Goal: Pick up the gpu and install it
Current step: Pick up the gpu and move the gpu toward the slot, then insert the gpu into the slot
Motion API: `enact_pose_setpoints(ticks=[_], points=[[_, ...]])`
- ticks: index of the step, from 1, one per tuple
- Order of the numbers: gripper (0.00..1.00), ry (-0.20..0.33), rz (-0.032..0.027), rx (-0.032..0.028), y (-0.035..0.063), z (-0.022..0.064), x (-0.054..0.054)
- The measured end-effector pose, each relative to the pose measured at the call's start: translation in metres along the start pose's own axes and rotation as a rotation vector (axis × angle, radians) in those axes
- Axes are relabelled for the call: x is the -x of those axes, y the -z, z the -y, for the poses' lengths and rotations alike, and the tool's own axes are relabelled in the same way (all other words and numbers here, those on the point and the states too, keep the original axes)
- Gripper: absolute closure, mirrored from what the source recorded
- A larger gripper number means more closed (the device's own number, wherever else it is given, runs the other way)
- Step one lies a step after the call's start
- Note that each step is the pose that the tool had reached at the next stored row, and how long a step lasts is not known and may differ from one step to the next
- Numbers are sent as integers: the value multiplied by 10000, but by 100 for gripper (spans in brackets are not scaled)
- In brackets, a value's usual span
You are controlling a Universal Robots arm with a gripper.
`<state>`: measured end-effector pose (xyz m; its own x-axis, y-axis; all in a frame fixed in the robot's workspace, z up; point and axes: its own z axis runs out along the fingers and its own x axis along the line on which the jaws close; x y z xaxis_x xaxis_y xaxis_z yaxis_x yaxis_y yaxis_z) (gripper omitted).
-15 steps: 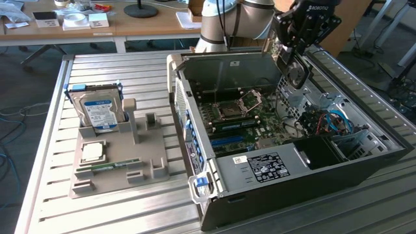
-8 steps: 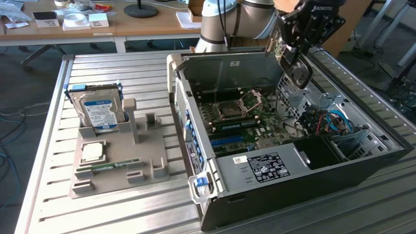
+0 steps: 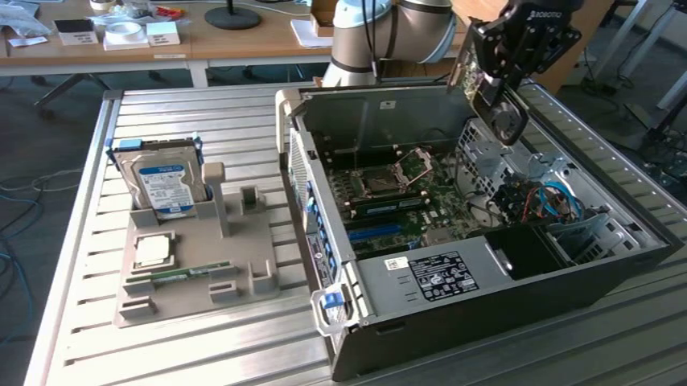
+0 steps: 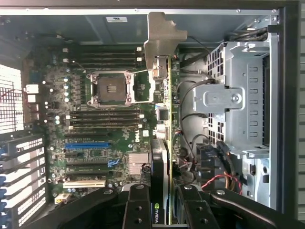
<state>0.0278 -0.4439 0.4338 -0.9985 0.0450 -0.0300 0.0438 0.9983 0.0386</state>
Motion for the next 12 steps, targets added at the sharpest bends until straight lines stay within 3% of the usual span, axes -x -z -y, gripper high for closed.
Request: enact_pose_setpoints(ticks=[12], points=[[73,1,0,1,-2,-1,22]])
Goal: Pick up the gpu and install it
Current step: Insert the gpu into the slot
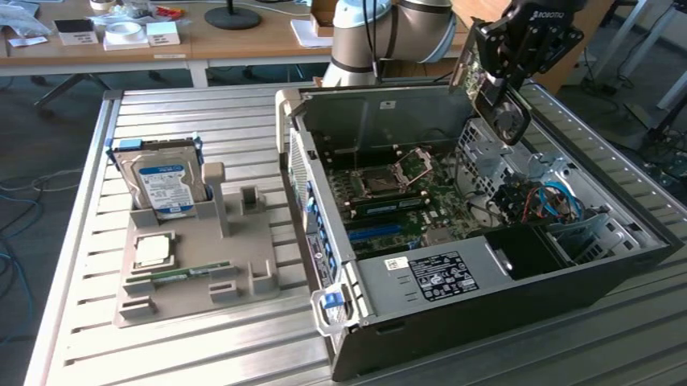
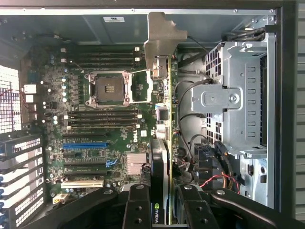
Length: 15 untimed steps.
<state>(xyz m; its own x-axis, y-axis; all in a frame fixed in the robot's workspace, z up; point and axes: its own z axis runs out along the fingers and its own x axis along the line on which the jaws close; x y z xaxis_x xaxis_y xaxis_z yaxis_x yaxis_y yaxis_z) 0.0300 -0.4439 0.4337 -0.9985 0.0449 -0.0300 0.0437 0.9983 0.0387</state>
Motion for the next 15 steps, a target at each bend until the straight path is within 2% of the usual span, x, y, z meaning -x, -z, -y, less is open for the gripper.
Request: enact_pose_setpoints(ticks=[8,15], points=[[73,169,-6,5,-1,0,0],[73,1083,-43,32,-3,-1,0]])
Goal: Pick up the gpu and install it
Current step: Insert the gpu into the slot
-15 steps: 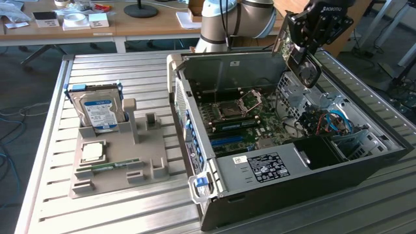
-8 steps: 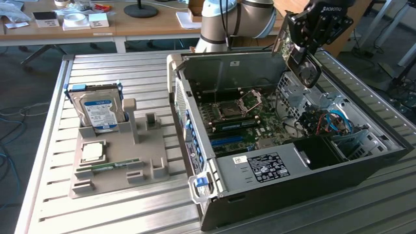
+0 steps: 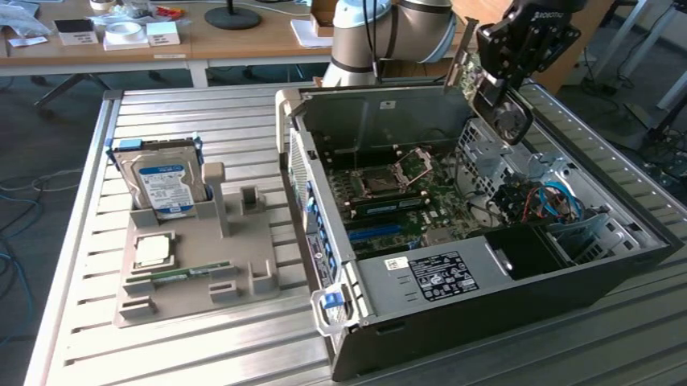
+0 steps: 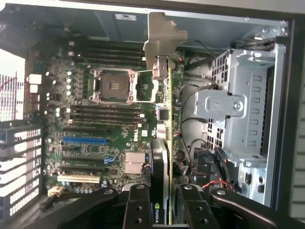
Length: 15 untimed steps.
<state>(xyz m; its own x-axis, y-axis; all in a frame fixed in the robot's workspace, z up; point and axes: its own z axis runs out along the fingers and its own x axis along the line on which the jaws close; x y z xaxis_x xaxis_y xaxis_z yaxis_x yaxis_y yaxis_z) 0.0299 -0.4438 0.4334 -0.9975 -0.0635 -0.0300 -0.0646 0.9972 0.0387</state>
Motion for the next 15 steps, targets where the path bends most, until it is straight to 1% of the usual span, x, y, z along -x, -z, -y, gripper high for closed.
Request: enact_pose_setpoints(ticks=[15], points=[[73,2719,-105,80,-25,1,-1]])
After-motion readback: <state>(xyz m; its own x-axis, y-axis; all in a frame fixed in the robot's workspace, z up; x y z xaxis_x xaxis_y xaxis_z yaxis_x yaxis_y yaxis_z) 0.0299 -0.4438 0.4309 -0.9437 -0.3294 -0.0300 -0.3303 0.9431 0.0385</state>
